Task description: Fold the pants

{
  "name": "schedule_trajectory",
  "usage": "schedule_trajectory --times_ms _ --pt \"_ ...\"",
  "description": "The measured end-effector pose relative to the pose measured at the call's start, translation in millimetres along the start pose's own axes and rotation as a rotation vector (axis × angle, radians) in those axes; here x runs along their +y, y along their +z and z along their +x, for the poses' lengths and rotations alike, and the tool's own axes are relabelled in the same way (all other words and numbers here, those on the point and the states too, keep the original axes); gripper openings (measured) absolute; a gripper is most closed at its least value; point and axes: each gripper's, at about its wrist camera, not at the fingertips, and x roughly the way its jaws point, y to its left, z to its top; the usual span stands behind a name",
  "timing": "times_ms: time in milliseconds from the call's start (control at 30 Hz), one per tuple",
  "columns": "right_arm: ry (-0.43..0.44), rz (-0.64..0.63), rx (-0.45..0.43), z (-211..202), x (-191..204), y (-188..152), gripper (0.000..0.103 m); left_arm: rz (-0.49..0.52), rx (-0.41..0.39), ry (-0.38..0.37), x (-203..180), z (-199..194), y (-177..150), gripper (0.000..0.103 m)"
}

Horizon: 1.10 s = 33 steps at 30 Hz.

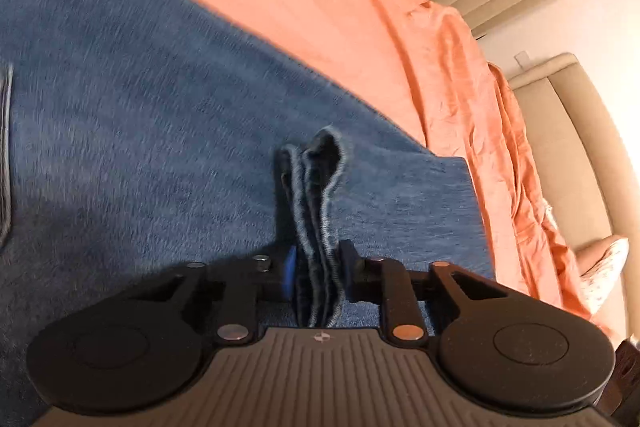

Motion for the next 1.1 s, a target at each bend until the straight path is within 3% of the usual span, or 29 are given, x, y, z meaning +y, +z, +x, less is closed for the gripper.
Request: schedule_trajectory --times_ms 67,267,333,500,567,700,1000,1100 --pt "-0.021 0.0 -0.004 0.0 -8.7 3.9 0.045 0.134 -0.047 0.016 -20.8 -10.8 -2.3 0.009" --pt "-0.08 0.055 -0.001 -14.5 -47.8 12.5 0.045 0.533 -0.186 -0.012 -93.9 -59.0 -2.5 0.009" --pt "-0.099 0.07 -0.005 -17.9 -60.0 17.4 0.045 0.59 -0.189 0.006 -101.8 -64.6 1.8 0.009" --pt "-0.118 0.087 0.009 -18.9 -82.8 22.9 0.038 0.496 -0.083 0.164 -53.9 -28.3 14.7 0.008" --pt "-0.144 0.09 0.035 -17.5 -86.8 18.1 0.024 0.423 -0.035 0.172 -32.5 -11.2 12.2 0.009" --pt "-0.158 0.088 0.071 -8.7 -95.8 8.0 0.021 0.347 -0.027 0.165 -13.2 1.3 5.8 0.011" --pt "-0.2 0.075 0.109 3.3 -94.8 0.0 0.022 0.357 0.014 0.225 -28.2 -5.3 8.8 0.023" --pt "-0.195 0.087 0.07 -15.2 -87.3 3.7 0.024 0.44 -0.03 0.272 -37.9 -25.6 -5.5 0.025"
